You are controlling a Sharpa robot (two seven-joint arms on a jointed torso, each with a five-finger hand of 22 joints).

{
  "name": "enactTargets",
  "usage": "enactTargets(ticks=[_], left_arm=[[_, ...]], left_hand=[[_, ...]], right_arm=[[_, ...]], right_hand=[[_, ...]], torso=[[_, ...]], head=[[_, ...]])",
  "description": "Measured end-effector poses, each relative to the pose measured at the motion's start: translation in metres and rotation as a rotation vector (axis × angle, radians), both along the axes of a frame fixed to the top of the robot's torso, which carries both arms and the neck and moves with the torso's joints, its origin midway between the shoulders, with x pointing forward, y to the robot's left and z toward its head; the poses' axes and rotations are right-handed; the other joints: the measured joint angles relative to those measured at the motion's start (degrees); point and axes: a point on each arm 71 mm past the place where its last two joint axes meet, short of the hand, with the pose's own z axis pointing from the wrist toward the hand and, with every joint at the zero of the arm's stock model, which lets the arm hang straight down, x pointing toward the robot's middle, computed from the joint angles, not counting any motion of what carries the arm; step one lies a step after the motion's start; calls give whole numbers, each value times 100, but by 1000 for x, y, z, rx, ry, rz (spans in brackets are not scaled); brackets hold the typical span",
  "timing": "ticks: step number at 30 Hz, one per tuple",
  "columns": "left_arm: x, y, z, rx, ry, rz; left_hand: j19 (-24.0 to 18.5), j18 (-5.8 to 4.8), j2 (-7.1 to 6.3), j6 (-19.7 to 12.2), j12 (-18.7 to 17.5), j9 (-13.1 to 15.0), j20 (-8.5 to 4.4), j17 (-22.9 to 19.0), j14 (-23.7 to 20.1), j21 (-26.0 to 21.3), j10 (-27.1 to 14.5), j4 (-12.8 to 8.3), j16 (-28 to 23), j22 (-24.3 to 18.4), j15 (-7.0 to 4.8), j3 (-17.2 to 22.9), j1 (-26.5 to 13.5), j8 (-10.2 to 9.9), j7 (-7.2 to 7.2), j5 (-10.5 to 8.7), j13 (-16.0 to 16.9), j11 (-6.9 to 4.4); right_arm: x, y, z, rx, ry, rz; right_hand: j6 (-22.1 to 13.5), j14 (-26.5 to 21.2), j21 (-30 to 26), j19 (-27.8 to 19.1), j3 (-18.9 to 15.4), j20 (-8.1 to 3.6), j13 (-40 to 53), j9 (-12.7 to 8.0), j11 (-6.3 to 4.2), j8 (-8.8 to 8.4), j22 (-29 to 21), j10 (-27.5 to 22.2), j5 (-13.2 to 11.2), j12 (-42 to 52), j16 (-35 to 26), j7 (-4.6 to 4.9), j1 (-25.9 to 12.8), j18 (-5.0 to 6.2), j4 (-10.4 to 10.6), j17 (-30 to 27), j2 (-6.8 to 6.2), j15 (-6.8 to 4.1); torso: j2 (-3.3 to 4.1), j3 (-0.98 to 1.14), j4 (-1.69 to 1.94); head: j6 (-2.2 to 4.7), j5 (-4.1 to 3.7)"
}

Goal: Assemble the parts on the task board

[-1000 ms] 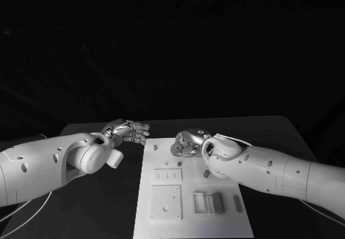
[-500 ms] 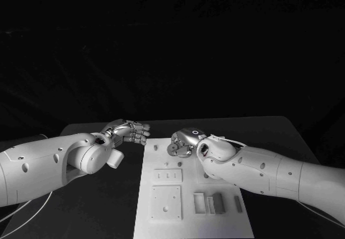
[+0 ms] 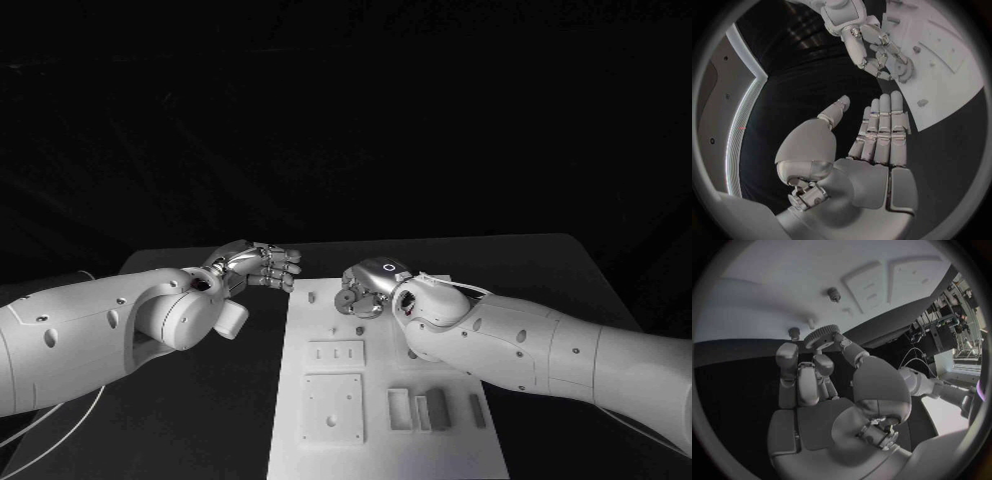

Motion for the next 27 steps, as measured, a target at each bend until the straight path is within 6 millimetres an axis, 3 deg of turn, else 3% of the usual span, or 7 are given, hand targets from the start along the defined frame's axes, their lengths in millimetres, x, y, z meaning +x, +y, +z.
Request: enactTargets(ticks=[27], left_arm=[[1, -1, 0, 1, -1, 0]], left_hand=[[0, 1, 0, 0, 0, 10, 0, 5, 0, 0, 0, 0, 0, 3, 0, 0, 0, 0, 0, 0, 6, 0]], right_arm=[[4, -6, -12, -23, -60, 16]], right_hand=[[35, 4, 0, 31, 39, -11, 6, 0, 1, 13, 0, 41, 26, -22, 0, -33, 116, 2, -70, 0, -5, 4]], torso=[[2, 0, -1]], head=[[-2, 9]])
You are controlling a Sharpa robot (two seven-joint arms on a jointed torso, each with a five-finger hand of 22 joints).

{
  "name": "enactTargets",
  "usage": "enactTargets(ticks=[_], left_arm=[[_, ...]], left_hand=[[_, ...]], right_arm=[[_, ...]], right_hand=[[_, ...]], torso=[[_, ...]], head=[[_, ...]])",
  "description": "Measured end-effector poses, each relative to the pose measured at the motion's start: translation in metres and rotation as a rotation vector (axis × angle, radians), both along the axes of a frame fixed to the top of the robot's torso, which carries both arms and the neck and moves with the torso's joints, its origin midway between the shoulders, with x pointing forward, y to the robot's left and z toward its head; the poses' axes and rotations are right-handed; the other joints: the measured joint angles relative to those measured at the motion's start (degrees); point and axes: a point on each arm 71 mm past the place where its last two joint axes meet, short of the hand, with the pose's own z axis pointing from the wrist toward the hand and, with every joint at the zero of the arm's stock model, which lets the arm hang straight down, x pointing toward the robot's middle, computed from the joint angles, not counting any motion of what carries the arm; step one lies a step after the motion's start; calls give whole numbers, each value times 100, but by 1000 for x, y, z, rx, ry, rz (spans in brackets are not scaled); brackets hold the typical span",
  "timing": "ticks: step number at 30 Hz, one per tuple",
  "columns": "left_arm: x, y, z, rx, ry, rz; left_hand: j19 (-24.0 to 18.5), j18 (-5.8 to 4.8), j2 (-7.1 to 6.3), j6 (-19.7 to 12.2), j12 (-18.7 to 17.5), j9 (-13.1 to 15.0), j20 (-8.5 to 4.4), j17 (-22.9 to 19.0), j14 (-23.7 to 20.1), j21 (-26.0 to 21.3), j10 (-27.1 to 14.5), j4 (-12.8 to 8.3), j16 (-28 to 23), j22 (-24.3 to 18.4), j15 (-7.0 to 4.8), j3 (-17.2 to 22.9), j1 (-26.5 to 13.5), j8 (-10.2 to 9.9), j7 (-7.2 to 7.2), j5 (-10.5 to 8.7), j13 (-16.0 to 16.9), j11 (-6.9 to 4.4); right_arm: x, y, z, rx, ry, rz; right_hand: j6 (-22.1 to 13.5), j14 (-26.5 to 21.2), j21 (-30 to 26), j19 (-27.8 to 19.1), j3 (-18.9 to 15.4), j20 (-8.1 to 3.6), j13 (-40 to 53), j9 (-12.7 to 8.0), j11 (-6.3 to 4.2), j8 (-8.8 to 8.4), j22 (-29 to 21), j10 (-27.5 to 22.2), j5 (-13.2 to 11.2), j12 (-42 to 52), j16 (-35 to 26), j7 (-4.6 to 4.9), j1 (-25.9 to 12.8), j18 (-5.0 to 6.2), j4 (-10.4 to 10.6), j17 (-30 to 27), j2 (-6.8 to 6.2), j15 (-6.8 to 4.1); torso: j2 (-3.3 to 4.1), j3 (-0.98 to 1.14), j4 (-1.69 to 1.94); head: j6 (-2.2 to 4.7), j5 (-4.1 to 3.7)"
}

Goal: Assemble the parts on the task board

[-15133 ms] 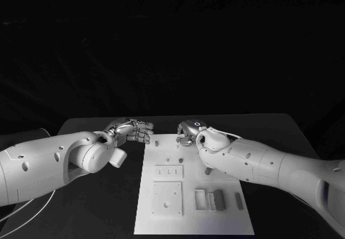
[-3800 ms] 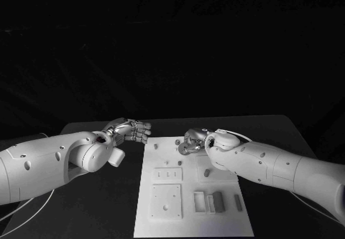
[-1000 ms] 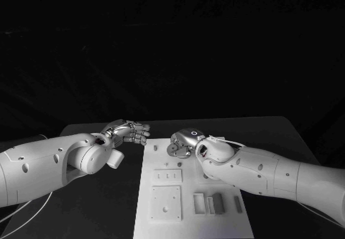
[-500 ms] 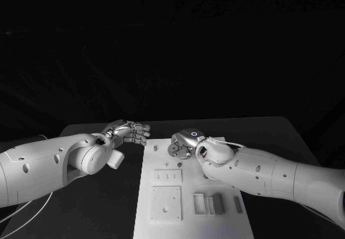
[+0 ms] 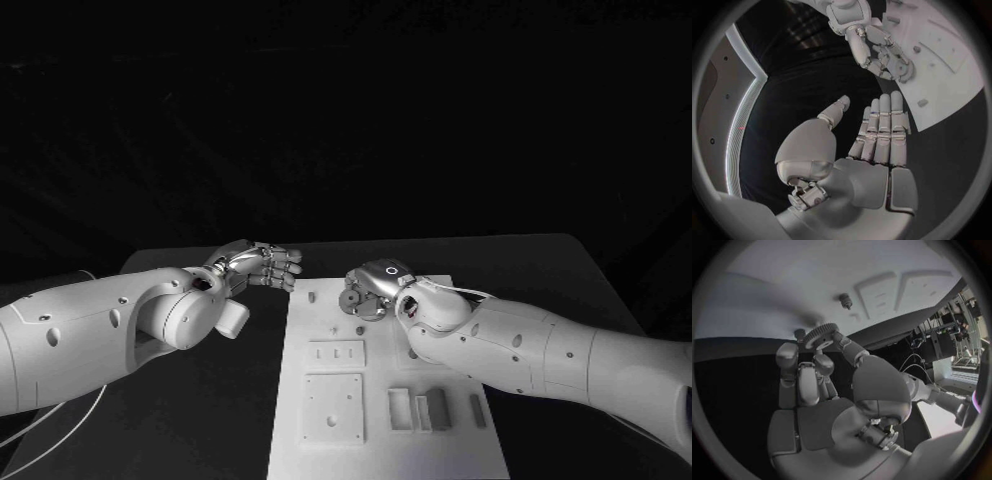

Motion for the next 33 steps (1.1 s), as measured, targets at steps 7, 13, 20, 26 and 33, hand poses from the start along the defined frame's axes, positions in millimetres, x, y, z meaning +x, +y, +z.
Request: enactTargets(ticks=[7, 13, 20, 26, 33], left_arm=[[0, -1, 0, 0, 0, -1], [0, -2, 0, 0, 0, -2], [0, -1, 0, 0, 1, -2], [0, -1, 0, 0, 1, -2], [0, -1, 0, 1, 1, -2]], left_hand=[[0, -2, 0, 0, 0, 0, 0, 6, 0, 0, 0, 0, 0, -1, 0, 0, 0, 0, 0, 0, -1, 0], [0, -5, 0, 0, 0, -1, 0, 6, 0, 0, 0, 0, -22, -1, 0, 0, 0, -22, 0, 0, -1, 0], [0, -9, 0, 0, 0, 4, 0, 5, 0, 0, 0, 0, -22, -1, 0, 0, 0, -22, 0, 0, 4, 0], [0, -15, 0, 0, -23, 4, 0, 11, 0, 0, 0, 0, -22, 3, 0, 0, 0, -22, 0, 0, 4, 0], [0, -29, 0, 0, -23, 3, 0, 11, 0, 0, 0, 0, -22, 3, 0, 0, 0, -22, 0, 0, 4, 0]], right_arm=[[-1, 1, -4, 0, 4, 5], [1, 0, -5, -4, 3, -2], [3, -2, -5, -6, 2, -6], [3, -2, -5, -6, 2, -5], [3, -1, -5, -4, 3, -4]], right_hand=[[0, 8, 0, 0, -1, 0, 0, 0, 0, -3, 0, 0, -5, 0, 0, 0, 0, 1, -1, 0, 0, 8], [0, 9, 0, 0, -8, 1, -1, 0, 0, -7, 0, 0, -5, 0, 0, 0, 7, 2, -7, -8, -8, 9], [1, 10, 0, -1, -9, 1, -1, 0, 0, -15, 0, 0, 18, -28, 0, -1, 7, 2, -8, -23, -9, 10], [34, 11, 0, -1, -9, 2, 2, 0, 21, -53, 0, 21, 18, -28, -23, 0, 60, 3, -8, -45, -62, 11], [37, 16, 0, -1, -9, 2, 4, 0, 21, -72, 0, 21, 17, -50, -23, -1, 60, 4, -8, -46, -62, 17]], torso=[[-1, 2, -1], [0, 2, 1], [1, 0, 0], [-1, -1, -2], [-2, -1, -3]], head=[[-3, 10], [-21, 6], [-24, 6], [-22, 7], [-32, 10]])
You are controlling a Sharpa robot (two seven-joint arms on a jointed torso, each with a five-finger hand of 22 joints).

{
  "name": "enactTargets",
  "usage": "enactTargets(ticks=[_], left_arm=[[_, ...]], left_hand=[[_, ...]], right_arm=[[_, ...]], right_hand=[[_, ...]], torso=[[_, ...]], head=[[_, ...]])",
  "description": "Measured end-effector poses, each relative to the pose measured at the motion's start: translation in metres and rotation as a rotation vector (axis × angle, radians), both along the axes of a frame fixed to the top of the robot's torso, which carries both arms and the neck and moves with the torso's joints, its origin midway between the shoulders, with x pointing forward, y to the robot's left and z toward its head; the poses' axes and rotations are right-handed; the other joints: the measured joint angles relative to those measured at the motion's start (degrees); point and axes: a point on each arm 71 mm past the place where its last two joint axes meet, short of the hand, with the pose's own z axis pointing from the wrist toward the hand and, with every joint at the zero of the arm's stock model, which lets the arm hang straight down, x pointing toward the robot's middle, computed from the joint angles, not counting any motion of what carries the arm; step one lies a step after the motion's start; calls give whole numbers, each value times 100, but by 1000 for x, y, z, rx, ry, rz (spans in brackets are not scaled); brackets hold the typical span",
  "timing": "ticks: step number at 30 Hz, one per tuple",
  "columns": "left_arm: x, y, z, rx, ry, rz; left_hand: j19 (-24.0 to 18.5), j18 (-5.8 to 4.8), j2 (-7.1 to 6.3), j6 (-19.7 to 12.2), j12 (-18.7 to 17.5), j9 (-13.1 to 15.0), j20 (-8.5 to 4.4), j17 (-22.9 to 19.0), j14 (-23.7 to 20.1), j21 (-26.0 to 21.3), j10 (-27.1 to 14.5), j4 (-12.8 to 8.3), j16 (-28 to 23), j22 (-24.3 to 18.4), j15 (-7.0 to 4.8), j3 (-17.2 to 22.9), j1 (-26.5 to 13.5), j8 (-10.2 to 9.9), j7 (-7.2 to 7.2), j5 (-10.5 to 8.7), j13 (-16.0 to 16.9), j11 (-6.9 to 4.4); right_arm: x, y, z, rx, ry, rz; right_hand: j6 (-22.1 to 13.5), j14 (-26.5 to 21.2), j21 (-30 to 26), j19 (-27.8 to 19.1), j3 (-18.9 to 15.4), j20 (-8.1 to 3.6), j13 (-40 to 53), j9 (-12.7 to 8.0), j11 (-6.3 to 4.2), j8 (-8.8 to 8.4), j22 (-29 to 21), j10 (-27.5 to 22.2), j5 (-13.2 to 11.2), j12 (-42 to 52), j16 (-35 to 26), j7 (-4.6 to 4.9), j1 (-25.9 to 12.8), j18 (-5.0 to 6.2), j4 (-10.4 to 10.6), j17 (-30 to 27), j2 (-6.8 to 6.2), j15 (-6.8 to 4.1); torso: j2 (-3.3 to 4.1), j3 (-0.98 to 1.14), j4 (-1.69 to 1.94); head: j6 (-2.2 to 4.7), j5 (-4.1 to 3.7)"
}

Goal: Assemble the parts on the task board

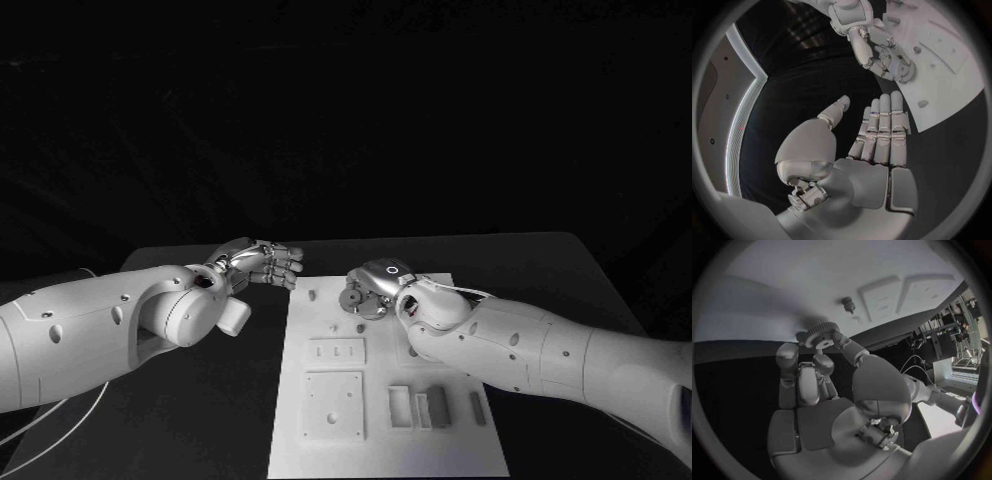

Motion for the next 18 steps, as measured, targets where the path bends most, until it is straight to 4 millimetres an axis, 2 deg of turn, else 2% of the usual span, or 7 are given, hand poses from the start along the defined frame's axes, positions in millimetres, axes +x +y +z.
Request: enactTargets(ticks=[18], left_arm=[[0, -1, 0, 0, 0, 0]], left_hand=[[0, -25, 0, 0, 0, 5, 0, 12, 0, 0, 0, 0, 0, -1, 0, 0, 0, 0, 0, 0, 5, 0]], right_arm=[[0, 5, 0, 2, 2, 3]], right_hand=[[-1, -19, 0, -1, -7, 1, -1, 1, 0, -40, 0, 0, -1, 0, 0, 3, 7, 0, -7, -7, -6, -19]], torso=[[0, -3, 1]], head=[[25, 8]])
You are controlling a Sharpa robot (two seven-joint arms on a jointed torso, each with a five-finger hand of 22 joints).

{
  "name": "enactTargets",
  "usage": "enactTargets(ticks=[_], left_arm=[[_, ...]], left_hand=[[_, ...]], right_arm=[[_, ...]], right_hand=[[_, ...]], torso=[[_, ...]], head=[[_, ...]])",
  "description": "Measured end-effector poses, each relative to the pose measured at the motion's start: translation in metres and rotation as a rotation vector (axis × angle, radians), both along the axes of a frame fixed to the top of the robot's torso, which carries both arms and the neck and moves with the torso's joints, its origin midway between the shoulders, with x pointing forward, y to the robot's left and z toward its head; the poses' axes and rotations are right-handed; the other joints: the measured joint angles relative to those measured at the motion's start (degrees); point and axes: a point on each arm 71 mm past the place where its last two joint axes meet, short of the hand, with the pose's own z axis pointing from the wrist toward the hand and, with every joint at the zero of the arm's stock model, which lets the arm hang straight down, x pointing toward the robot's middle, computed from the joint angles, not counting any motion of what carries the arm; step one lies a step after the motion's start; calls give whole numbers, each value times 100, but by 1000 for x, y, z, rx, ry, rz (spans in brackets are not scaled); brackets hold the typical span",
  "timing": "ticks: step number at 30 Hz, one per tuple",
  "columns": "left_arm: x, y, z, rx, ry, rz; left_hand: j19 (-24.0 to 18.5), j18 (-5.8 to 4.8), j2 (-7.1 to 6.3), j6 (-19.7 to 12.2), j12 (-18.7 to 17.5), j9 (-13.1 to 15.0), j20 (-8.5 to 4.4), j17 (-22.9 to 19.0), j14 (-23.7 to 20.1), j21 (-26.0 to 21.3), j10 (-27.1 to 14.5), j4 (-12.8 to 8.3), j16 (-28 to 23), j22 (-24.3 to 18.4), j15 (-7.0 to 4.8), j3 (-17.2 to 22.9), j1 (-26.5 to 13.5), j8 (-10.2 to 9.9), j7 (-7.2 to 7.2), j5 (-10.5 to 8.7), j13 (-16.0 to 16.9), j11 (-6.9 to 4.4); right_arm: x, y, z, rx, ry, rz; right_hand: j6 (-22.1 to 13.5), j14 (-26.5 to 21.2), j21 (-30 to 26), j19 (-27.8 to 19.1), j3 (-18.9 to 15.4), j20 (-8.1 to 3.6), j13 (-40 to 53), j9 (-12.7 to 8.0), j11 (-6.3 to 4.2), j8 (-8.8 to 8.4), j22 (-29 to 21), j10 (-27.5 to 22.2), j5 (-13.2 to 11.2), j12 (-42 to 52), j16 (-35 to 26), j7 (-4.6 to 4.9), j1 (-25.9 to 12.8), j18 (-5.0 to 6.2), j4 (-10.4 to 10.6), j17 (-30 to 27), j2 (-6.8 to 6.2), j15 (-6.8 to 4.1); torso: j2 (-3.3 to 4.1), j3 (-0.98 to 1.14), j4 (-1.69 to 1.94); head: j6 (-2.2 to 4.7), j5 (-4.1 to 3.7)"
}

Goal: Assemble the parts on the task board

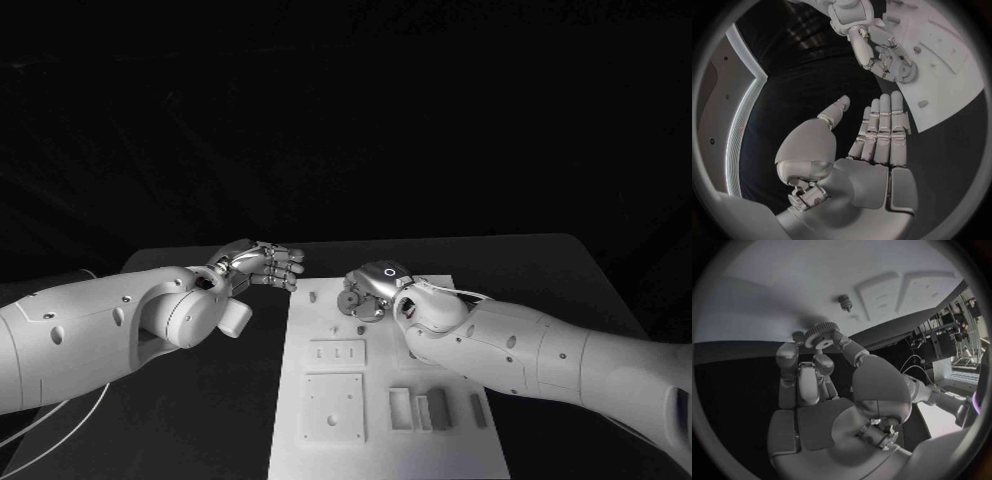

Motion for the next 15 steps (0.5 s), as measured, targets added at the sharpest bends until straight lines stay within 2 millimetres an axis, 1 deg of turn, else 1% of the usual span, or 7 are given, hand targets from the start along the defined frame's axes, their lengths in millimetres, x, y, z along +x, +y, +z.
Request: enactTargets(ticks=[5, 15], left_arm=[[0, 0, 0, 0, 0, 1], [0, 0, 0, 1, 0, 2]], left_hand=[[0, 45, 0, 0, 0, 1, 0, 0, 0, 0, 0, 0, -23, 5, 0, 0, 0, 0, 0, 0, 0, 0], [0, 53, 0, 0, 0, 5, 0, 5, 0, 0, 0, 0, -23, 4, 0, 0, 0, 0, 0, 0, 5, 0]], right_arm=[[2, -2, 0, -2, -1, -7], [1, 0, 0, 0, 1, -6]], right_hand=[[-3, 0, 0, 0, 0, 0, 0, 0, 0, -3, 0, 0, 0, 0, 0, 3, 9, 1, 0, -1, 9, 0], [-11, 1, 0, 0, -8, 0, 5, 0, 0, -18, 0, 0, -1, 0, 0, 11, 24, 1, -8, -7, 23, 1]], torso=[[0, 0, -1], [0, 3, -2]], head=[[4, 1], [15, -4]])
